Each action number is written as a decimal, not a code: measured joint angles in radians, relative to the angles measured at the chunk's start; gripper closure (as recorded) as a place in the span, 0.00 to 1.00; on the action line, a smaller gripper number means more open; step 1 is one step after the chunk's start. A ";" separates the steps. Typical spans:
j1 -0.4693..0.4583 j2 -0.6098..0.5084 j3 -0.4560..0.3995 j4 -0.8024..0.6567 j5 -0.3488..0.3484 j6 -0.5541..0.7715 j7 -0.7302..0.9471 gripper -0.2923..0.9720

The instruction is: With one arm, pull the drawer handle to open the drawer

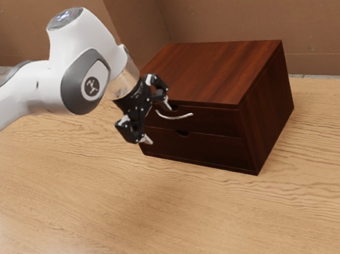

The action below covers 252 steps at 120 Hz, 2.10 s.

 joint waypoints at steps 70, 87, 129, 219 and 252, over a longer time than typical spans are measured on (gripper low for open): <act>0.012 0.032 0.000 0.013 -0.003 0.038 0.014 0.43; 0.012 0.032 0.000 0.008 -0.012 0.043 0.015 0.48; 0.011 0.025 0.000 -0.001 -0.024 0.048 0.013 0.65; 0.010 -0.093 0.000 -0.148 -0.025 0.050 0.009 0.75; 0.011 -0.155 0.002 -0.218 -0.025 0.050 0.008 0.75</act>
